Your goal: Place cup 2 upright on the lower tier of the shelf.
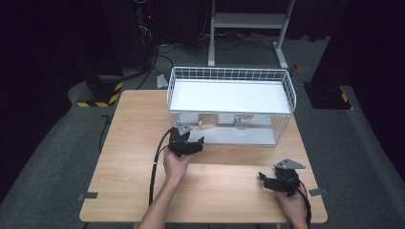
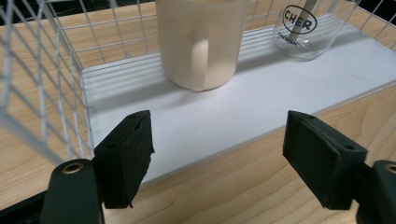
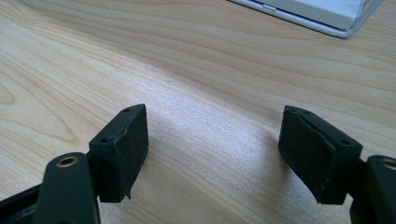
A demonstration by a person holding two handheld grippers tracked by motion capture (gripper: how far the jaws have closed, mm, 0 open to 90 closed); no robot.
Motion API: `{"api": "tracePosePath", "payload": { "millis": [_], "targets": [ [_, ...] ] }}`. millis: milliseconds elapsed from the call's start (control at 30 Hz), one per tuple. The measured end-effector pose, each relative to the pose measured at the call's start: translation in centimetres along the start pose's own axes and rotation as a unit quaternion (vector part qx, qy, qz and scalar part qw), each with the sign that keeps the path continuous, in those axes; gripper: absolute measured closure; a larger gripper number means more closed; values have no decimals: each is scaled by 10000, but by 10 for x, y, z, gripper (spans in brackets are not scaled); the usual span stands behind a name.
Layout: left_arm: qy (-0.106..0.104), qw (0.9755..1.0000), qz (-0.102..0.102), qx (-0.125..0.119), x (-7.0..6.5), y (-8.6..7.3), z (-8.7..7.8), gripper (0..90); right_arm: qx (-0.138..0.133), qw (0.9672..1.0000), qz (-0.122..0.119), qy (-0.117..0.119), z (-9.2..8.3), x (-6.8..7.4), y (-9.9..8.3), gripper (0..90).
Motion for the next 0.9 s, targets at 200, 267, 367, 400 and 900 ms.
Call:
{"api": "tracePosePath", "payload": {
  "millis": [200,267,367,400,900],
  "targets": [
    [-27,10000,-13,-34,2,-1,-9,245,-1,10000,-3,0,0,0,0,245],
    [-42,10000,-45,-58,2,-1,-11,247,0,10000,0,0,0,0,0,245],
    [-79,9999,-35,-55,2,-1,-14,246,0,10000,0,-1,0,0,0,245],
    [-82,10000,-16,-46,2,-1,-15,246,0,10000,0,0,0,0,0,245],
    [-92,9997,-154,-157,11,-3,-37,241,0,10000,0,-1,0,0,0,244]
  ]
}}
Point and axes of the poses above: each handheld gripper's, and its own axes: z roughly forward along the jaws, y roughly out of its top, x roughly to its left, the point moved 7 cm from there along z, roughly forward along the jaws, and after that the axes turned 11 degrees about -x, right-handed, at the moved point
